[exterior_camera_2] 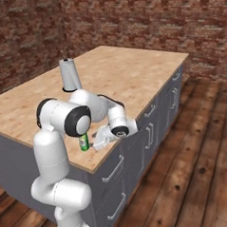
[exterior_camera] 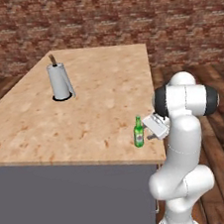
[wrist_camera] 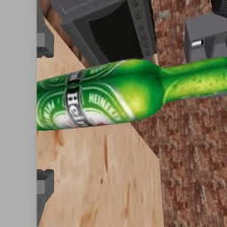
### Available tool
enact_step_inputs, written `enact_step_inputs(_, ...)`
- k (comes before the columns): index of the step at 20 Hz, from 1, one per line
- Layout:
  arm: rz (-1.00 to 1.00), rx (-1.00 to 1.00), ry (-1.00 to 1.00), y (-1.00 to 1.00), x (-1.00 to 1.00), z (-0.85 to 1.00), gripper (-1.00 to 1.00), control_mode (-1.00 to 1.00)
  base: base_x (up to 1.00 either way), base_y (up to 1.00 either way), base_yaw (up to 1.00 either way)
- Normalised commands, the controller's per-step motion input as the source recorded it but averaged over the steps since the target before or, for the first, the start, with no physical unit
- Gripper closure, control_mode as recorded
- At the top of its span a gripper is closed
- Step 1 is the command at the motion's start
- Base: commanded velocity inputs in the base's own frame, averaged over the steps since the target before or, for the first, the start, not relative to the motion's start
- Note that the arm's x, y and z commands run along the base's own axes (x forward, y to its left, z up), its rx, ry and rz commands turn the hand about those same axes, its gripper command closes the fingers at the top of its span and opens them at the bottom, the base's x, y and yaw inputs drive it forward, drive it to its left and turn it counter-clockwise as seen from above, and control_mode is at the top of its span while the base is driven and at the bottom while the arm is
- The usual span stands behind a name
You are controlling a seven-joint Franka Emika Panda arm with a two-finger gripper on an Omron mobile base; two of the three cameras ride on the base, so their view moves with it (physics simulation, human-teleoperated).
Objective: Pick the beer, water bottle from the counter and place them in the open cabinet.
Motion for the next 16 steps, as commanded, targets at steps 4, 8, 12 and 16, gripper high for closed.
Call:
enact_step_inputs(4, 0.00, 0.00, 0.00, 0.09, 0.00, 0.00, -1.00, -1.00, 0.00, 0.00, 0.00)
enact_step_inputs(8, 0.00, 0.00, 0.00, 0.07, -0.04, -0.03, -1.00, -1.00, 0.00, 0.00, 0.00)
enact_step_inputs(12, 0.00, 0.00, 0.00, 0.19, -0.01, 0.00, -1.00, -1.00, 0.00, 0.00, 0.00)
enact_step_inputs(16, 0.00, 0.00, 0.00, 0.24, 0.00, 0.00, -1.00, -1.00, 0.00, 0.00, 0.00)
